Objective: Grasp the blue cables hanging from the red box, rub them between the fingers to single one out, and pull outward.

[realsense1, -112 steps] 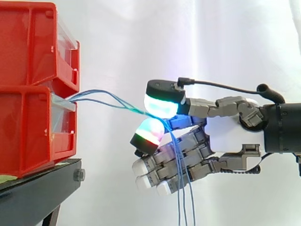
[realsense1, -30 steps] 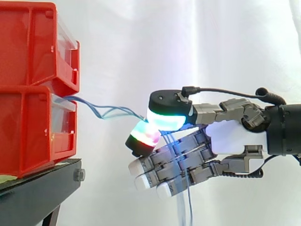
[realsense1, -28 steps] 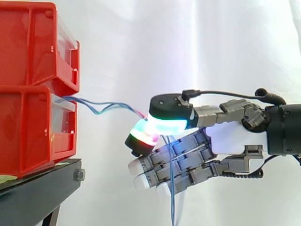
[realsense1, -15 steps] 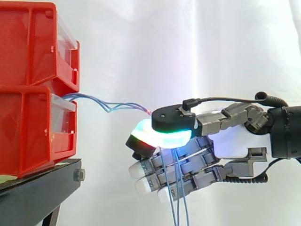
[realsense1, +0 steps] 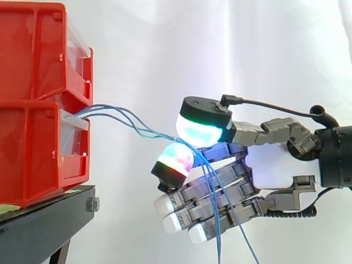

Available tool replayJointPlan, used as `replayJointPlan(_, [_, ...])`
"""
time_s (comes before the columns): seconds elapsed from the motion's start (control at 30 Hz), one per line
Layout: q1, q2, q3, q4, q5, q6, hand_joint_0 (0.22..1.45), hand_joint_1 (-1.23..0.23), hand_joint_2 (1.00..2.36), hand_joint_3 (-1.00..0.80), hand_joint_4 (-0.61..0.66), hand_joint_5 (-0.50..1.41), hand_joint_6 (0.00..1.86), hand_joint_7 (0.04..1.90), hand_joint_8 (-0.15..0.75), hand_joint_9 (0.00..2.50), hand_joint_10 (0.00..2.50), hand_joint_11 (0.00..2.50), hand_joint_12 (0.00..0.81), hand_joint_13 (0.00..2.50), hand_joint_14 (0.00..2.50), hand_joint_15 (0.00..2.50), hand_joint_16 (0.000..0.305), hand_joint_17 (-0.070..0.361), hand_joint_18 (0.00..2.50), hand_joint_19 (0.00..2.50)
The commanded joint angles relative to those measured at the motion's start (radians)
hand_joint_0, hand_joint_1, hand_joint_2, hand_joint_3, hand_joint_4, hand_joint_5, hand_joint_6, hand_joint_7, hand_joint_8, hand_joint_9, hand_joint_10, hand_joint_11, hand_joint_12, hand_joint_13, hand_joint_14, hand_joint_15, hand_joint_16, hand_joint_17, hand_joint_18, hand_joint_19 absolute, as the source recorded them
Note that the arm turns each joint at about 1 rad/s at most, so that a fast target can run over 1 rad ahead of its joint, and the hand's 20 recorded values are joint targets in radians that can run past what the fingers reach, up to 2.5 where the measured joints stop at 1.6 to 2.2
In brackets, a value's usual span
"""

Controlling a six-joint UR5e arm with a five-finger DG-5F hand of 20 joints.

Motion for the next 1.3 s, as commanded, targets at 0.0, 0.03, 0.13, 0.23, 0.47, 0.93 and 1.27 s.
replayJointPlan(0.0, [0.0,0.0,0.0,0.0,0.0,0.0,0.53,-0.59,1.0,-0.5,0.29,-0.08,0.5,1.26,0.263,0.88,0.01,0.33,0.347,0.73,0.01,0.3,0.046,0.103,0.61,0.46])
replayJointPlan(0.03, [0.0,0.0,0.0,-0.003,0.0,0.002,0.54,-0.58,1.0,-0.5,0.28,-0.08,0.5,1.26,0.262,0.89,0.01,0.33,0.346,0.73,0.01,0.31,0.046,0.103,0.61,0.46])
replayJointPlan(0.13, [0.0,0.0,0.0,-0.006,0.0,0.002,0.55,-0.55,1.0,-0.5,0.28,-0.08,0.5,1.26,0.257,0.89,0.01,0.34,0.344,0.73,0.01,0.31,0.046,0.102,0.61,0.48])
replayJointPlan(0.23, [0.0,0.0,0.0,-0.006,0.0,0.002,0.56,-0.52,1.0,-0.5,0.28,-0.08,0.5,1.26,0.258,0.89,0.01,0.34,0.342,0.73,0.01,0.31,0.045,0.102,0.6,0.49])
replayJointPlan(0.47, [0.0,0.0,0.0,-0.008,0.0,0.002,0.58,-0.42,1.0,-0.5,0.29,-0.08,0.5,1.23,0.259,0.91,0.01,0.35,0.338,0.74,0.01,0.32,0.045,0.102,0.6,0.5])
replayJointPlan(0.93, [0.0,0.0,0.0,-0.006,0.003,0.0,0.65,-0.61,1.01,-0.27,0.32,-0.1,0.5,1.1,0.258,0.91,0.01,0.34,0.334,0.77,0.01,0.34,0.045,0.101,0.65,0.51])
replayJointPlan(1.27, [0.002,0.0,0.0,-0.006,0.003,0.0,0.69,-0.73,1.01,-0.22,0.31,-0.11,0.5,1.1,0.245,0.87,0.01,0.36,0.333,0.77,0.01,0.34,0.044,0.099,0.66,0.51])
